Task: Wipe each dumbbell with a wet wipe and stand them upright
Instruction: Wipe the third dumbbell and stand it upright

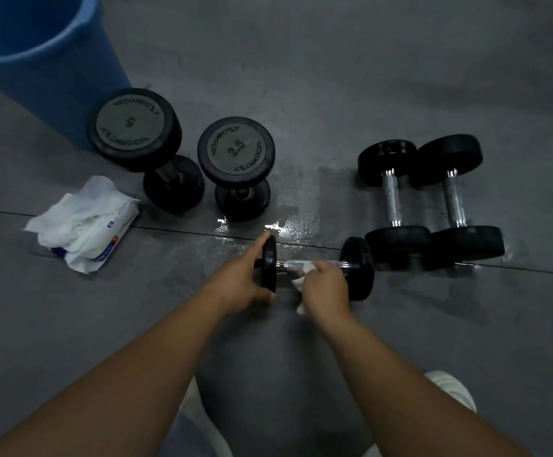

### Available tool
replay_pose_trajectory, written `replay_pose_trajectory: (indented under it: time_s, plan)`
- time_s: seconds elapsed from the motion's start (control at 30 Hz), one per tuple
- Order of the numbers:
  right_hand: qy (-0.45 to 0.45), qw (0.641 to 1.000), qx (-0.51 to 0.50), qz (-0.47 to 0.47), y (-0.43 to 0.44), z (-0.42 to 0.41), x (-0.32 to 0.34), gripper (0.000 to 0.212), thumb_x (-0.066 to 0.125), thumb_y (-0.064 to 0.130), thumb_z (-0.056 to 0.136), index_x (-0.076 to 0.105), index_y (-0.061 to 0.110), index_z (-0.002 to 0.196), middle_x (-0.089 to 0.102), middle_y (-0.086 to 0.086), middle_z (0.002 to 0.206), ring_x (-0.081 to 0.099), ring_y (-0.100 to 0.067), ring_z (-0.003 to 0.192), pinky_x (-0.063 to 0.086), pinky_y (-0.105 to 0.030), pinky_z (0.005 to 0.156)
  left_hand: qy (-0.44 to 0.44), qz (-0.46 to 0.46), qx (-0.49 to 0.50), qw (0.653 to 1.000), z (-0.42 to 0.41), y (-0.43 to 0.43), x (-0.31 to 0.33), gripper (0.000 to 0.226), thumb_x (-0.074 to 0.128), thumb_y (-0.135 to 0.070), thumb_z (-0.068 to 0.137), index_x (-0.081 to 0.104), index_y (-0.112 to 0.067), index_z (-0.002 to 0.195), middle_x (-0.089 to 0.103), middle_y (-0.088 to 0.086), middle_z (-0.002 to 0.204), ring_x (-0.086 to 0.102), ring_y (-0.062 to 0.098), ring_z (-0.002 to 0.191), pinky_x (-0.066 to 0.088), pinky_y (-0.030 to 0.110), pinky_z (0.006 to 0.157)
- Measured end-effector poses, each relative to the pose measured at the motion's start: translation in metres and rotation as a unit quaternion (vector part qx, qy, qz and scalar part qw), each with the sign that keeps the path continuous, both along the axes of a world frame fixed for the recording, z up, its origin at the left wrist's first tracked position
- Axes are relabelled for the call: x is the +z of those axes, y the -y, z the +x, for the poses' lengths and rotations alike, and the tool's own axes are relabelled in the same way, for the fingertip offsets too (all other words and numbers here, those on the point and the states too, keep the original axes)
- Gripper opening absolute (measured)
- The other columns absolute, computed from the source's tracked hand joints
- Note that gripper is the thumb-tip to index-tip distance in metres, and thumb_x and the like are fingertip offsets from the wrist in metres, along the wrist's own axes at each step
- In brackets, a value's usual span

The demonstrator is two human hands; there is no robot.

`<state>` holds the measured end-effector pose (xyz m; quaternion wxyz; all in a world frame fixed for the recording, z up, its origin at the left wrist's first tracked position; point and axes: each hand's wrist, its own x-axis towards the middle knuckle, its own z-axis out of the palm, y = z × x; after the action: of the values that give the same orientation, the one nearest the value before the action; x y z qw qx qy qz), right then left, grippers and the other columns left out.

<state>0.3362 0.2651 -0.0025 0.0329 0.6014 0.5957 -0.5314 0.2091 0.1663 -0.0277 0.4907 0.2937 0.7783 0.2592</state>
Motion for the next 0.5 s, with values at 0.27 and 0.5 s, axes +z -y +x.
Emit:
replay_pose_trajectory:
  time_s: [0.27, 0.5]
  plan:
    - [-0.109, 0.870, -0.397, -0.271, 0.002, -0.021, -0.022, 0.022, 0.039, 0.000, 0.091, 0.060, -0.008, 0.091, 0.052, -0.006, 0.082, 0.056, -0.011, 0.072, 0.038, -0.005, 0.056, -0.014, 0.002, 0.007, 1.000, 0.007, 0.004, -0.007, 0.124, 0.089, -0.013, 0.062, 0.007, -0.065, 0.140, 0.058, -0.008, 0.138, 0.051, 0.007, 0.127, 0.046, 0.036, 0.105]
    - [-0.197, 0.798, -0.479, -0.309, 0.010, -0.001, -0.029, 0.031, 0.034, -0.011, 0.084, 0.062, -0.002, 0.093, 0.064, -0.016, 0.095, 0.054, -0.021, 0.114, 0.040, -0.033, 0.100, -0.021, 0.007, 0.002, 1.000, 0.009, 0.005, -0.008, 0.124, 0.087, -0.011, 0.064, 0.008, -0.059, 0.146, 0.058, -0.009, 0.135, 0.054, 0.009, 0.123, 0.045, 0.031, 0.105]
